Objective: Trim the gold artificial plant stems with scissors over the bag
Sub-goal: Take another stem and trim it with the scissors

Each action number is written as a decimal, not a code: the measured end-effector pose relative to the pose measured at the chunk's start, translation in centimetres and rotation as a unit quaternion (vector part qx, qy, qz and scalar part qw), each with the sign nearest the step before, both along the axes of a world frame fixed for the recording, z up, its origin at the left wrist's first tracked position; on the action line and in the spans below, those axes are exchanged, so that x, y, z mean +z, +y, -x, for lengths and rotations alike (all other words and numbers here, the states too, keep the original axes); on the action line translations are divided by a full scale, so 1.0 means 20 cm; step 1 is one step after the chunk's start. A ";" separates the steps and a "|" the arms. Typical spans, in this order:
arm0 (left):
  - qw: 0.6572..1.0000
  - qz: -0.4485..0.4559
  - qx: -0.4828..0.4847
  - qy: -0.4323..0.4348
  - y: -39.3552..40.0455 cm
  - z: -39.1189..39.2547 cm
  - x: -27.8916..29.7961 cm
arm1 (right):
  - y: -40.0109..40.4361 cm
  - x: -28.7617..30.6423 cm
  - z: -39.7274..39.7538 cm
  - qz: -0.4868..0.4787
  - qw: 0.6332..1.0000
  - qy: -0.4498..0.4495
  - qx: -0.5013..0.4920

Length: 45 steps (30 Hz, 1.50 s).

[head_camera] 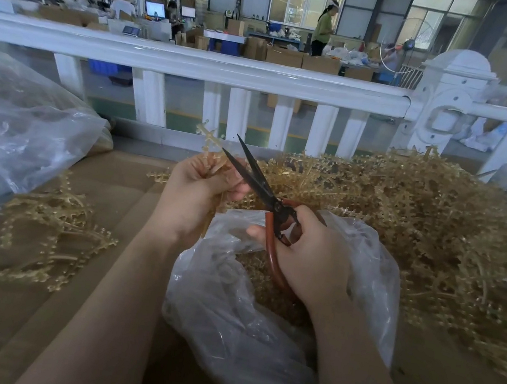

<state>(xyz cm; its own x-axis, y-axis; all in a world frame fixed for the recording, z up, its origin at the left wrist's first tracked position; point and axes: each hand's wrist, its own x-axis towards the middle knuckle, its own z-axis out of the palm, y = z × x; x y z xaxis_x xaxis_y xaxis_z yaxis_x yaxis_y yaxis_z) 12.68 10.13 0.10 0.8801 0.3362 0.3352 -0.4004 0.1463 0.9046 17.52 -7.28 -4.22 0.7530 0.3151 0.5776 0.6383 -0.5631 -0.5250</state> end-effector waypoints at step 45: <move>0.990 -0.081 -0.098 0.058 0.04 0.02 -0.01 | -0.02 0.00 0.00 0.012 1.000 0.009 0.003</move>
